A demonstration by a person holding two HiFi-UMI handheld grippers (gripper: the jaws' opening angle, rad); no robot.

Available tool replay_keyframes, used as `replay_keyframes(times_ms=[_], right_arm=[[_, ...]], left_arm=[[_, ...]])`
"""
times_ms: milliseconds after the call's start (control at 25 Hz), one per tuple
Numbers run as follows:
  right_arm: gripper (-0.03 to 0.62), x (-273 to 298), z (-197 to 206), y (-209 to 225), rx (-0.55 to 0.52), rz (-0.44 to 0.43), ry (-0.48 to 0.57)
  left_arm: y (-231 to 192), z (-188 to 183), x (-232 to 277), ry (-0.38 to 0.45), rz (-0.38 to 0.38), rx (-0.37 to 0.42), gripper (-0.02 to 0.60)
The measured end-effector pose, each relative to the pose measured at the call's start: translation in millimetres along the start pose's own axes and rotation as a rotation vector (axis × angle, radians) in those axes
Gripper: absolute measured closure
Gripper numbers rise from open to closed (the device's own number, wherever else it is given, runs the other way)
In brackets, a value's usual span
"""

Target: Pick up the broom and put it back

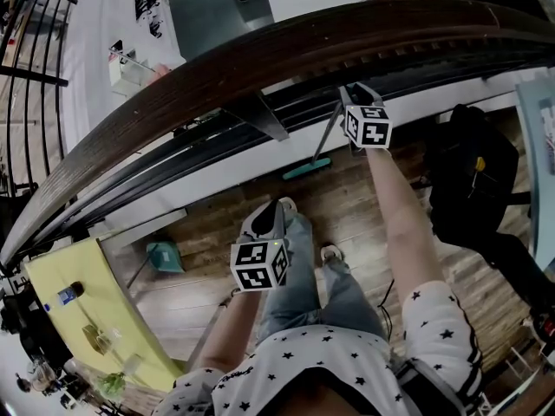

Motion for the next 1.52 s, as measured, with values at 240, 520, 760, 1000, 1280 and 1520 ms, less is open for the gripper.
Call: replay_keyframes(times_ms=[240, 520, 760, 1000, 1280, 1520], right_arm=[[0.502, 9.1, 4.2, 1.7, 0.006, 0.003, -0.001], [0.473, 12.7, 9.6, 2.8, -0.008, -0.008, -0.027], [0.416, 13.7, 16.5, -3.5, -0.002, -0.026, -0.039], [0.391, 13.6, 18.0, -0.6, 0.012, -0.028, -0.046], [0.382, 6.7, 15.5, 4.0, 0.02, -0.02, -0.044], [0.382, -15.5, 16.8, 7.4, 0.037, -0.011, -0.026]], left_arm=[[-2.5, -0.4, 3.2, -0.002, -0.002, -0.007, 0.569], [-3.4, -0.2, 3.8, -0.004, -0.007, -0.015, 0.569], [-6.8, 1.4, 2.7, -0.007, -0.007, -0.018, 0.569], [-3.1, 1.5, 5.3, -0.012, 0.0, -0.016, 0.569], [1.2, -2.7, 2.8, -0.004, 0.005, -0.011, 0.569], [9.7, -2.3, -0.8, 0.009, 0.0, -0.012, 0.569]])
Point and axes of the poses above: the fingertips, and each gripper's own axes: x forward along the fingers, y to its right, z out of its underside, the point moved 2 cm from there along -x, backward along the fingers, and after that the axes turned 8 degrees about z, right-handed, at the moved point
